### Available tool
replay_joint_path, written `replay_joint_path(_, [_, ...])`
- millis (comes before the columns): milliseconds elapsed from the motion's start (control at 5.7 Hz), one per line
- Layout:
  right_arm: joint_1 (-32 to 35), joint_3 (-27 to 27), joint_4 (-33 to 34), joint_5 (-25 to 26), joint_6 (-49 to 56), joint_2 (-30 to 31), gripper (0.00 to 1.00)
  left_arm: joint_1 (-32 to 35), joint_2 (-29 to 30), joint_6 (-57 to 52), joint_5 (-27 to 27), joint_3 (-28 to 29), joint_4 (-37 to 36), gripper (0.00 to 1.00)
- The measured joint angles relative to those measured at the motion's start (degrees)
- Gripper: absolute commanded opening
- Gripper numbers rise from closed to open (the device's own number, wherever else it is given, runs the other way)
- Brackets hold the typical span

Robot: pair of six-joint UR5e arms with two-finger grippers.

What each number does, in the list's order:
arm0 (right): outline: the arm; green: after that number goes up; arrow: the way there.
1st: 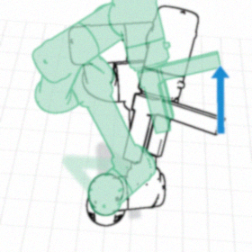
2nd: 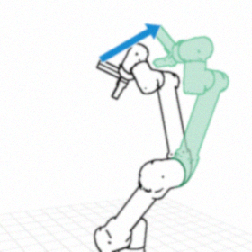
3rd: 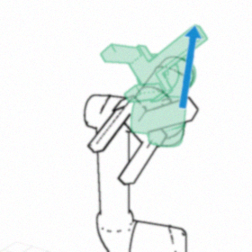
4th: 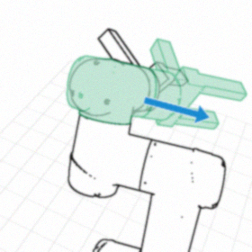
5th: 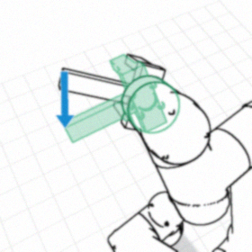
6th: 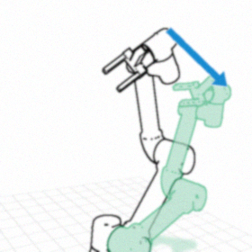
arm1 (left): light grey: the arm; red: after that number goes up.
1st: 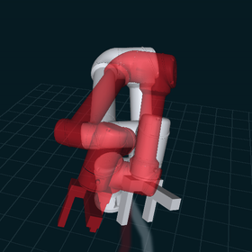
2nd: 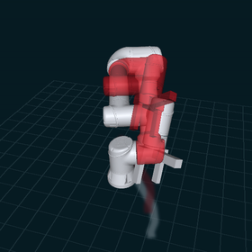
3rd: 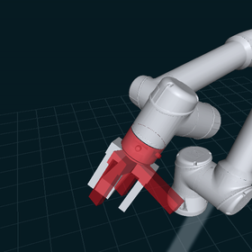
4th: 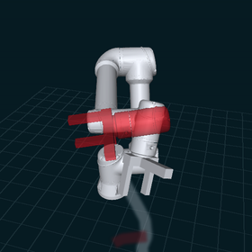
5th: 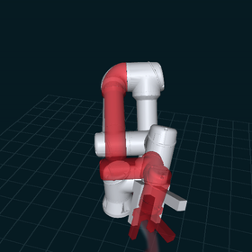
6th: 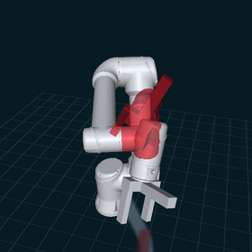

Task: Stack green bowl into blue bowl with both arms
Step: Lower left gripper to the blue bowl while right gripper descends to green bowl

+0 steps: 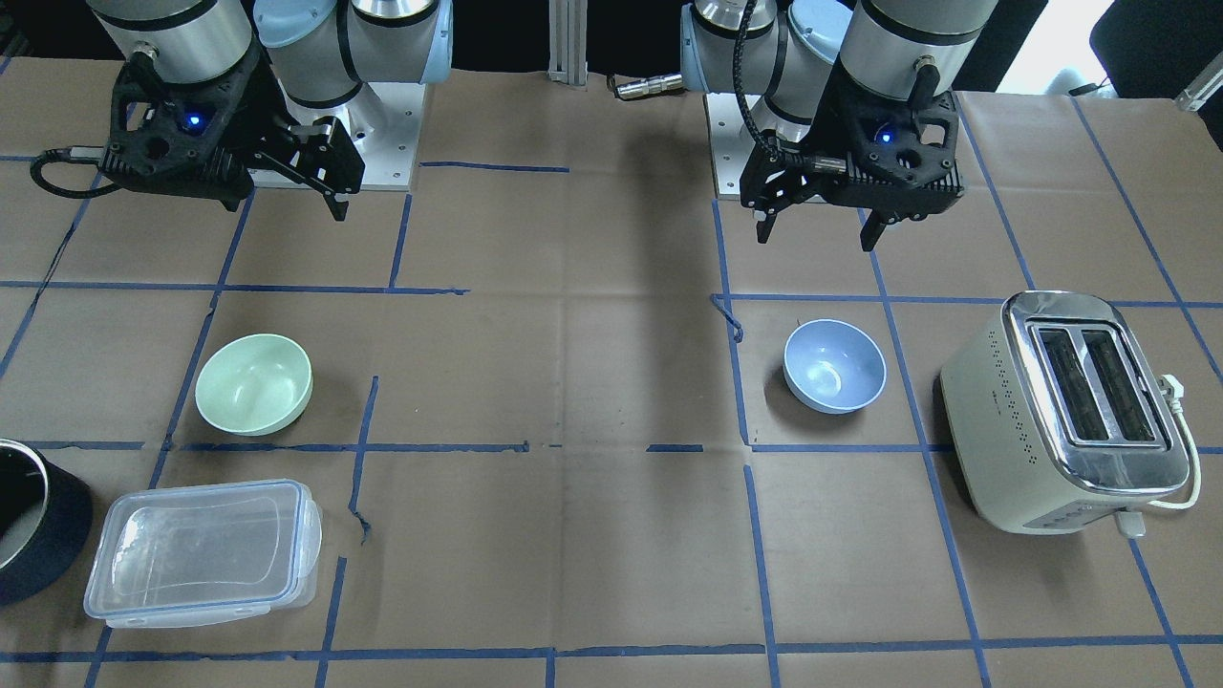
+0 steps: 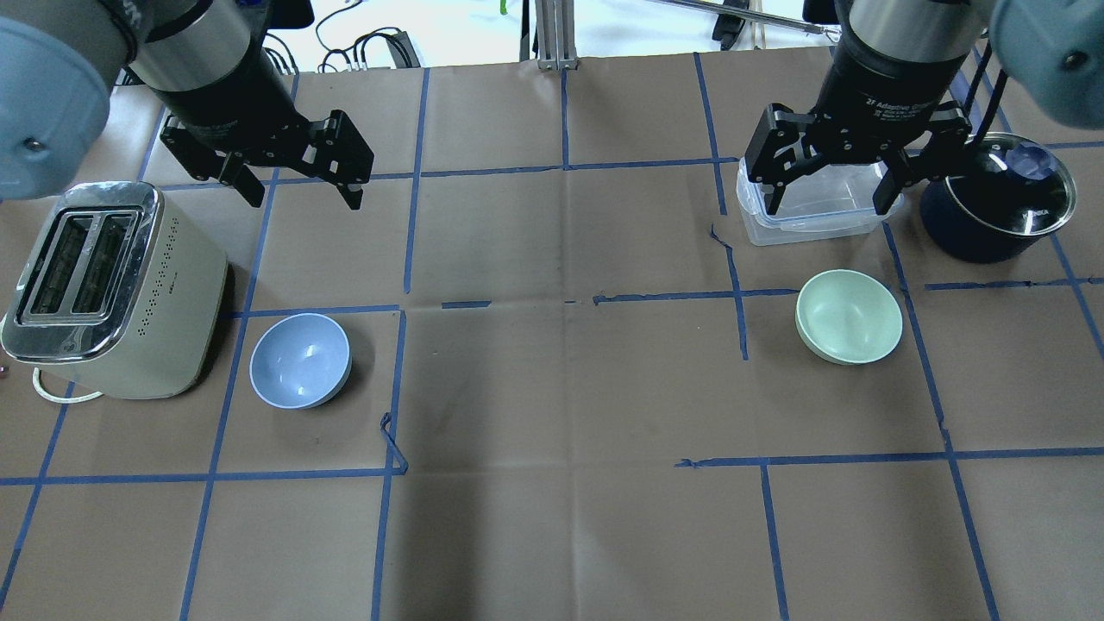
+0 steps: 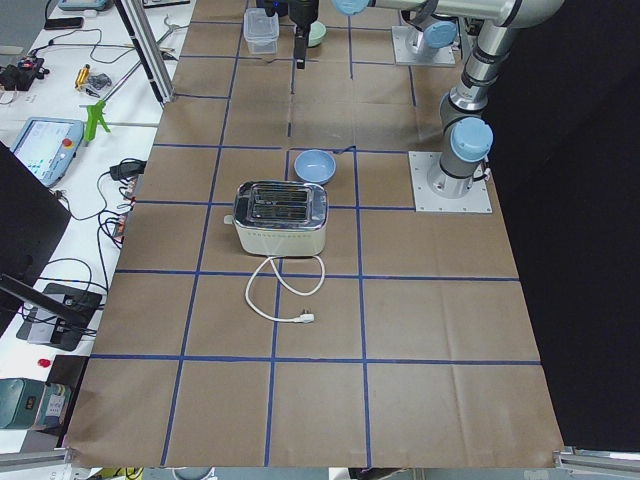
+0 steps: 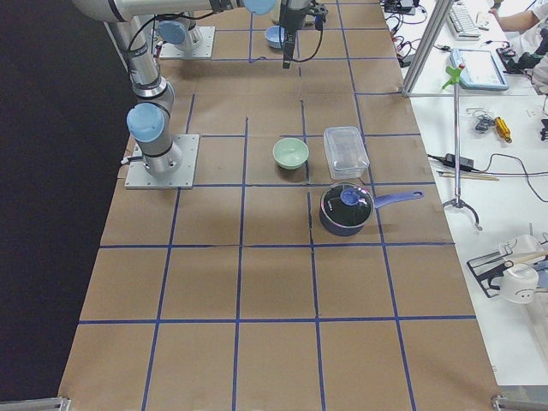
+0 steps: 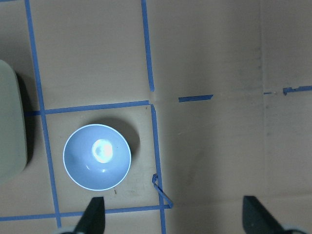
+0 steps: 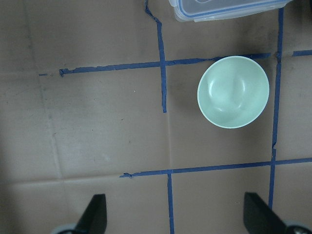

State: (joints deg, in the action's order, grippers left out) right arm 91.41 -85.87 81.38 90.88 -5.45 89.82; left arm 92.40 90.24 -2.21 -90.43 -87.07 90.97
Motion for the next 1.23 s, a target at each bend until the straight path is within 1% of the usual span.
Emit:
replay_joint_path(702, [-0.09,-0.03,0.03,0.03,0.05,-0.03,1.0,-0.16,-0.08,0.02,-0.16,-0.07,0.27,0.98])
replay_joint_path(877, [-0.9,-0.16,0.18,0.21,2.24,-0.18,1.0,-1.06,0.04,0.2,-0.33,-0.69,1.56,0.98])
replay_joint_path(1053, [-4.21,-0.34,0.24,0.39,6.87,-0.15,1.0,-3.72,0.49,0.37,-0.24,-4.17,2.12,0.98])
replay_joint_path(1228, [-10.36,-0.78,0.15,0.41,13.82,-0.14,1.0,-6.97,1.27,0.23,0.07,-10.68,-1.85,0.98])
